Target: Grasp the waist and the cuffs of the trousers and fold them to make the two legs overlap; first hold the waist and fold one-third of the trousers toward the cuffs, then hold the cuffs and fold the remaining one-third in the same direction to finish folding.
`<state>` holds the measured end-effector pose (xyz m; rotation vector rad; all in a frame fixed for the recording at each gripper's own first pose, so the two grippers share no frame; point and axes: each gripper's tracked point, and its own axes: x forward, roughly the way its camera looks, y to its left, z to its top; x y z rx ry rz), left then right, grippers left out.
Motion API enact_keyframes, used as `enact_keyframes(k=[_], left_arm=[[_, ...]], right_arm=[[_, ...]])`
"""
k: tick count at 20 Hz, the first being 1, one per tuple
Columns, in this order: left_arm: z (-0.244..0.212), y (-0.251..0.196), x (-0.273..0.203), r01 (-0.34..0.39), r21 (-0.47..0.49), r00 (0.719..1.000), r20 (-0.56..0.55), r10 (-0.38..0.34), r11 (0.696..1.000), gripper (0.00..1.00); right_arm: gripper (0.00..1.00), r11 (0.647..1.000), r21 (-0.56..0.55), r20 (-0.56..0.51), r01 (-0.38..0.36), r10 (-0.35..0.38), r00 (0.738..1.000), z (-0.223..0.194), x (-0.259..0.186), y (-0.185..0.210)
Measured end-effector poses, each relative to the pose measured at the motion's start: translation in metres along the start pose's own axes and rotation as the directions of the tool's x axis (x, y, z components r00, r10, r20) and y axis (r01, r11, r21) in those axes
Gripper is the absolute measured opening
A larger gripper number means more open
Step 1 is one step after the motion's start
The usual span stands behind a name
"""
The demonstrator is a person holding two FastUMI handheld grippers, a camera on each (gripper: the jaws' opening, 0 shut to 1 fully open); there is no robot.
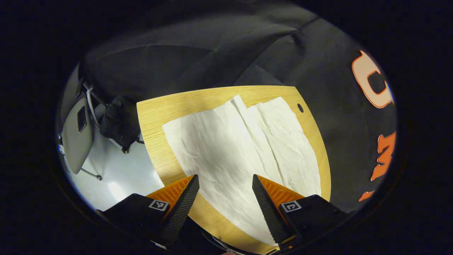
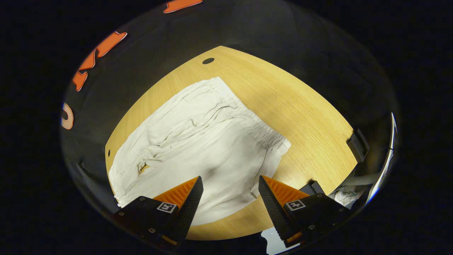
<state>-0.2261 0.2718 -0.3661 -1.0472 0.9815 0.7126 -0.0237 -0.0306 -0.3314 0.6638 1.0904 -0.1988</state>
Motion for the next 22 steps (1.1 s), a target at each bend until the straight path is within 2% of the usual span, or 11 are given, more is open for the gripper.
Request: enact_keyframes(k=[6,10,12,16,19,21,22], left_arm=[[-0.012,0.036,0.023,-0.033,-0.052,0.998,-0.059,0.03,0.998,0.99],[0.004,0.029,0.029,0.042,-0.057,0.998,-0.035,-0.044,0.997,0.94],[0.011,0.021,0.033,0.065,-0.044,0.998,-0.023,-0.066,0.997,0.96],[0.025,0.001,0.048,0.14,-0.032,0.99,0.023,-0.139,0.99,0.93],[0.032,-0.011,0.058,0.179,-0.054,0.983,0.036,-0.178,0.982,0.83],[0.032,-0.012,0.065,0.178,-0.052,0.984,0.028,-0.177,0.983,0.7],[0.032,-0.011,0.067,0.169,-0.053,0.986,0.024,-0.168,0.984,0.51]], right_arm=[[0.95,0.998,0.066,-0.032,0.017,-0.015,0.999,-0.009,0.014,-0.011],[0.96,0.995,0.101,-0.038,0.02,-0.016,0.999,-0.01,0.021,-0.017],[0.96,0.992,0.123,-0.04,0.023,-0.018,0.999,-0.01,0.025,-0.02],[0.96,0.985,0.169,-0.028,0.015,-0.01,1.0,-0.007,0.032,-0.025],[0.95,0.978,0.206,-0.017,0.007,-0.004,1.0,-0.005,0.035,-0.032],[0.95,0.974,0.225,-0.006,0.008,-0.007,1.0,-0.003,0.038,-0.038],[0.92,0.973,0.23,-0.006,0.008,-0.007,1.0,-0.003,0.041,-0.039]])
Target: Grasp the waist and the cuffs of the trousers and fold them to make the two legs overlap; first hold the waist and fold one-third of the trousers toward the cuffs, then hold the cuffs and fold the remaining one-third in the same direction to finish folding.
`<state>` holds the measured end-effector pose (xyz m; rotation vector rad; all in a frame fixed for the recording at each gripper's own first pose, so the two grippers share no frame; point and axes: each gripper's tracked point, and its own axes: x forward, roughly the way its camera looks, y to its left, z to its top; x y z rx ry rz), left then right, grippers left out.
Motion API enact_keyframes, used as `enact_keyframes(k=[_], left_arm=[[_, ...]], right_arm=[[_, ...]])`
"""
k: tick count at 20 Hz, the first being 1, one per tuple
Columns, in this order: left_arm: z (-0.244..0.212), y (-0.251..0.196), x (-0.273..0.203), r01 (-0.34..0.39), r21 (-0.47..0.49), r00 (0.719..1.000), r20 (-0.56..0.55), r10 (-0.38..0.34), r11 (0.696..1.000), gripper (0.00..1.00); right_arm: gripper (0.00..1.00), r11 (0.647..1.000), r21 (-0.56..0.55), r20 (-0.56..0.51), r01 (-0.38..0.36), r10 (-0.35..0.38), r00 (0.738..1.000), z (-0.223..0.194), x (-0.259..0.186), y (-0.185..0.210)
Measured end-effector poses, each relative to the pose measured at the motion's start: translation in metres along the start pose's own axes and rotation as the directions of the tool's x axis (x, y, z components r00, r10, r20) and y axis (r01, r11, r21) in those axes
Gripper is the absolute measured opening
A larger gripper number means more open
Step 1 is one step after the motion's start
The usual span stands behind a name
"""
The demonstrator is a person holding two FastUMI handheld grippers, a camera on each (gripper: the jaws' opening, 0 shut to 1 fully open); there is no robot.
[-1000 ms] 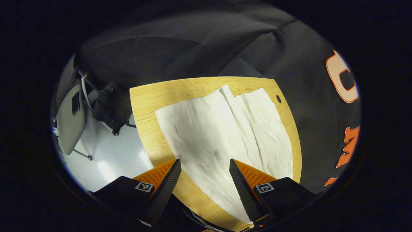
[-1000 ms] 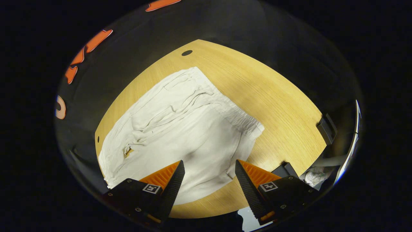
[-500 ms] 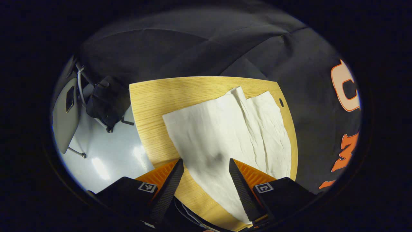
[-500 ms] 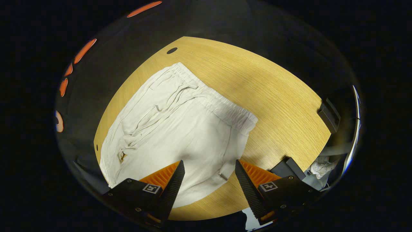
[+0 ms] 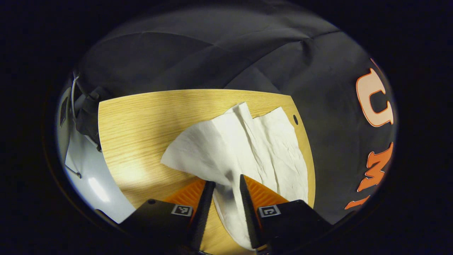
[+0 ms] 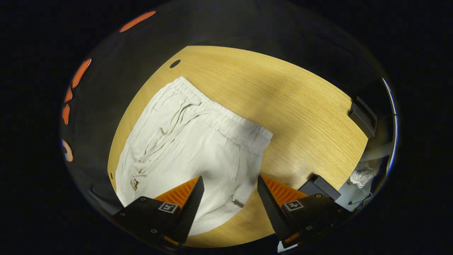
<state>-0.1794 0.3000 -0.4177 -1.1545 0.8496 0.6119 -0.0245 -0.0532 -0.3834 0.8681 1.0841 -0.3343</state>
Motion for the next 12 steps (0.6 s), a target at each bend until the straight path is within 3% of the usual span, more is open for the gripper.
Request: enact_keyframes(k=[1,2,4,7,8,10,11,12], left_arm=[[0.0,0.003,0.001,-0.01,-0.001,1.0,-0.006,0.01,1.0,0.47],[0.0,0.006,0.004,-0.019,-0.001,1.0,-0.006,0.019,1.0,0.27],[-0.003,0.006,0.003,-0.03,-0.009,1.0,-0.006,0.03,1.0,0.13],[-0.006,0.004,0.003,-0.035,0.0,0.999,-0.009,0.035,0.999,0.1],[-0.007,0.002,0.0,-0.029,0.003,1.0,-0.011,0.029,1.0,0.09],[-0.008,-0.004,-0.002,-0.01,0.011,1.0,-0.014,0.011,1.0,0.08],[-0.007,-0.008,-0.004,0.001,0.018,1.0,-0.014,-0.001,1.0,0.06],[-0.006,-0.012,-0.005,0.015,0.029,1.0,-0.015,-0.015,0.999,0.08]], right_arm=[[0.89,1.0,0.005,0.001,-0.003,0.003,1.0,0.0,0.002,0.0],[0.88,1.0,0.009,-0.009,-0.006,0.006,1.0,0.0,0.004,0.001],[0.81,1.0,0.014,0.0,-0.004,0.004,1.0,0.001,0.006,0.001],[0.67,0.998,0.055,0.019,0.01,-0.011,1.0,0.004,0.009,-0.006],[0.54,0.997,0.069,0.027,0.026,-0.028,0.999,0.006,0.01,-0.009],[0.38,0.991,0.122,0.06,0.058,-0.066,0.996,0.008,0.012,-0.015],[0.21,0.987,0.155,0.071,0.035,-0.047,0.996,0.008,0.014,-0.011],[0.13,0.982,0.188,0.078,-0.006,-0.009,0.997,0.008,0.016,-0.008]])
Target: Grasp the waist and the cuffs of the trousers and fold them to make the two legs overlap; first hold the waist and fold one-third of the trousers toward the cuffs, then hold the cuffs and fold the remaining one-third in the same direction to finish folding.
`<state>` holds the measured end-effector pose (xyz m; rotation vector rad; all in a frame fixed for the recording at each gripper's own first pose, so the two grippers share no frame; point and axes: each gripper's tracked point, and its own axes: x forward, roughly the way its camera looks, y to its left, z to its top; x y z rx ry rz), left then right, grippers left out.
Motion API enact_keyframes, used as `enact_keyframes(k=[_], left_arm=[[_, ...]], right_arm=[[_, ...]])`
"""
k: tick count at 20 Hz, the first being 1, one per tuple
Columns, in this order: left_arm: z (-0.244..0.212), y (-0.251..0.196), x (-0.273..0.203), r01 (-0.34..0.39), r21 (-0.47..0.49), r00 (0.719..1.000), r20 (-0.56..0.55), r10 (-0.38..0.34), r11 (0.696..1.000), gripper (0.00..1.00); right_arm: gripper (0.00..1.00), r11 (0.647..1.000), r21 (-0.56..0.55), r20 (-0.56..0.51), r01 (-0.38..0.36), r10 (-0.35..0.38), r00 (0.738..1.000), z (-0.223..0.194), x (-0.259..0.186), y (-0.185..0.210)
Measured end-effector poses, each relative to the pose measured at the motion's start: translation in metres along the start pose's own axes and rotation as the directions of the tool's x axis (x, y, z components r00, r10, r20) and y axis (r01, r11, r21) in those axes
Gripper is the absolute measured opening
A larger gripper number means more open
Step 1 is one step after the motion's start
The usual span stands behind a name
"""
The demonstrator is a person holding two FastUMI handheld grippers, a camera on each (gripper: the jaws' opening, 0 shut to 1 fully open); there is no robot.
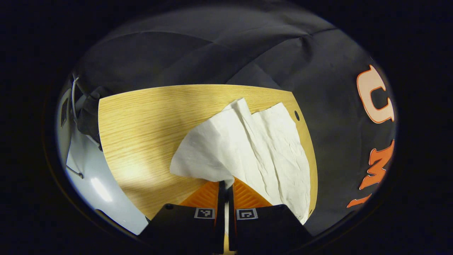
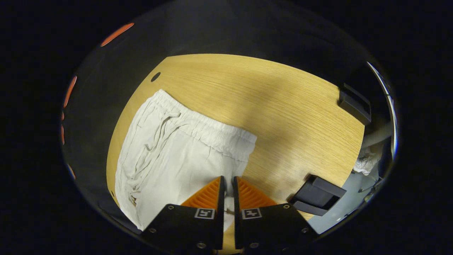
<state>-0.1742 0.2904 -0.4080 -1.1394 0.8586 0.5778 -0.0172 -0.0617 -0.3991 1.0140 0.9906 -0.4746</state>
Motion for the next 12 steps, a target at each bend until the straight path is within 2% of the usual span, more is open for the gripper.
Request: enact_keyframes(k=[2,4,8,12], left_arm=[[0.003,-0.011,-0.006,0.036,0.03,0.999,0.006,-0.036,0.999,0.08],[0.008,-0.022,-0.012,0.067,0.061,0.998,0.014,-0.068,0.996,0.08],[0.019,-0.046,-0.02,0.129,0.09,0.991,0.031,-0.132,0.988,0.07],[0.032,-0.069,-0.026,0.194,0.115,0.98,0.031,-0.199,0.974,0.07]], right_arm=[[0.02,0.993,0.099,-0.03,-0.068,0.072,0.997,-0.003,-0.003,0.0],[0.01,0.978,0.159,-0.014,-0.131,0.135,0.991,0.002,-0.008,0.002],[0.01,0.948,0.193,0.071,-0.255,0.245,0.967,0.022,-0.034,0.019],[0.01,0.939,0.161,0.112,-0.304,0.289,0.951,0.038,-0.043,0.046]])
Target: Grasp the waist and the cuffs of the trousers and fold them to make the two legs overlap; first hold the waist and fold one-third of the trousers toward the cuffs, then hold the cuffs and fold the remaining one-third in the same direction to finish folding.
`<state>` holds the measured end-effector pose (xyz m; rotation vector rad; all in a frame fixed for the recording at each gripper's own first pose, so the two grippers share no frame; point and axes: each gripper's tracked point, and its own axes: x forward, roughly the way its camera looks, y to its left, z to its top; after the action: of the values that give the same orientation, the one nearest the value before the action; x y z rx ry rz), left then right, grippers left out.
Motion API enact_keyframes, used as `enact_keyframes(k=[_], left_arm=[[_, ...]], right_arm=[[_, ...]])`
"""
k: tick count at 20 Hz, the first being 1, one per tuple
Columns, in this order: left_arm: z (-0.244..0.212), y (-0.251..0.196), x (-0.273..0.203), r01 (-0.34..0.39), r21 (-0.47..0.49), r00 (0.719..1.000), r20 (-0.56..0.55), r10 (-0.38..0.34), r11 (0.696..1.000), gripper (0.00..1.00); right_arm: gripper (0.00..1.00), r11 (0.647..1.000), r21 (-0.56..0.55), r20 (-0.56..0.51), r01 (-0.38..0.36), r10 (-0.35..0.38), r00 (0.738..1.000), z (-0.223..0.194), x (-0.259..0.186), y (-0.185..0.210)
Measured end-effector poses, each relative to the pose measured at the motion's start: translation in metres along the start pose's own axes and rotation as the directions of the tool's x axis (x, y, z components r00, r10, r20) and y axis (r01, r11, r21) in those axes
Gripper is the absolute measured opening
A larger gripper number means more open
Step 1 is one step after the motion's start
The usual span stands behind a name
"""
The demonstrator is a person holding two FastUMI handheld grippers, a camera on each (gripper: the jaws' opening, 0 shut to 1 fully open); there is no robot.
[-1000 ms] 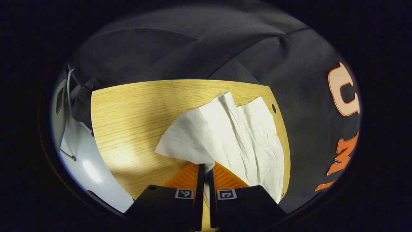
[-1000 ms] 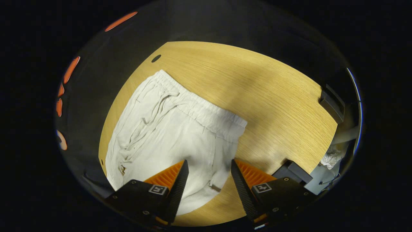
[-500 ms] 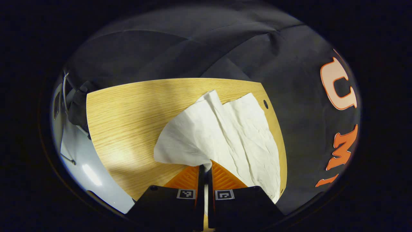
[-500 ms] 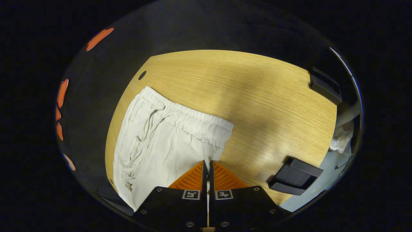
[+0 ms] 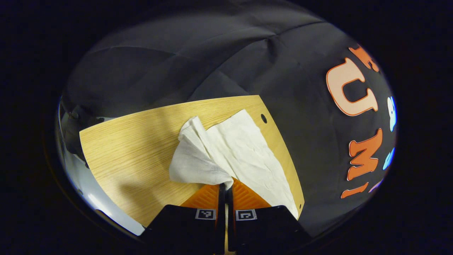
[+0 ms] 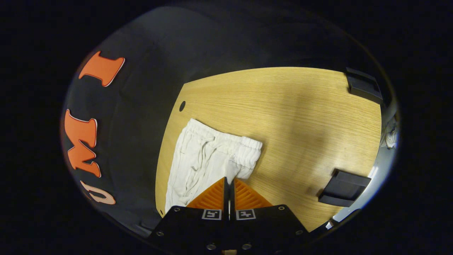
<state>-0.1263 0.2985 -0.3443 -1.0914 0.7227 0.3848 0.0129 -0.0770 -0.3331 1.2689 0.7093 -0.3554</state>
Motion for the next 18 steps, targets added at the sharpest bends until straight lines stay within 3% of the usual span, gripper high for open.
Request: enact_keyframes(k=[3,9,11,13,17,18], left_arm=[[0.006,-0.015,-0.002,0.045,0.037,0.999,-0.008,-0.044,0.998,0.07],[0.023,-0.052,0.009,0.134,0.092,0.99,-0.047,-0.13,0.987,0.07],[0.024,-0.057,0.017,0.144,0.118,0.988,-0.072,-0.136,0.983,0.08],[0.021,-0.059,0.023,0.138,0.118,0.987,-0.097,-0.127,0.983,0.06],[0.023,-0.061,0.019,0.125,0.142,0.99,-0.083,-0.114,0.982,0.06],[0.026,-0.065,0.016,0.136,0.147,0.99,-0.07,-0.127,0.98,0.04]], right_arm=[[0.0,0.999,0.005,0.037,-0.05,0.049,0.998,0.005,0.005,0.026],[0.0,0.998,0.027,0.092,-0.053,0.05,0.995,0.013,0.009,0.043],[0.0,1.0,0.02,0.078,0.007,-0.009,0.997,0.005,0.017,0.028],[0.0,0.999,0.051,0.053,0.017,-0.02,0.998,-0.003,0.015,0.02],[0.0,0.999,0.047,0.045,0.011,-0.013,0.999,-0.004,0.02,0.015],[0.0,0.999,0.036,0.047,-0.026,0.024,0.999,0.0,0.018,0.023]])
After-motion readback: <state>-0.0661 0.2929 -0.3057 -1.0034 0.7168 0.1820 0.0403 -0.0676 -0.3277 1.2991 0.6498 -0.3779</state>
